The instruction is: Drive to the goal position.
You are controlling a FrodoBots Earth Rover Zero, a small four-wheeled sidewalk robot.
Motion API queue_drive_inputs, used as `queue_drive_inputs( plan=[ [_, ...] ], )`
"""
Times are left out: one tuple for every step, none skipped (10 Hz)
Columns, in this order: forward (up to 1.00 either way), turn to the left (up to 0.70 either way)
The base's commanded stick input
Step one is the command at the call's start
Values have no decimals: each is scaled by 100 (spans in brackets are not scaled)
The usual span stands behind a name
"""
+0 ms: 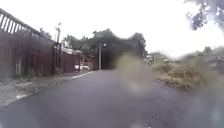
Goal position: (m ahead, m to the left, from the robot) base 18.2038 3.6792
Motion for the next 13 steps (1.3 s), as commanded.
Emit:
queue_drive_inputs(
  plan=[
    [70,0],
    [70,0],
    [70,0],
    [70,0],
    [70,0],
    [70,0],
    [70,0],
    [70,0],
    [70,0],
    [70,0],
    [70,0],
    [70,0],
    [70,0]
  ],
)
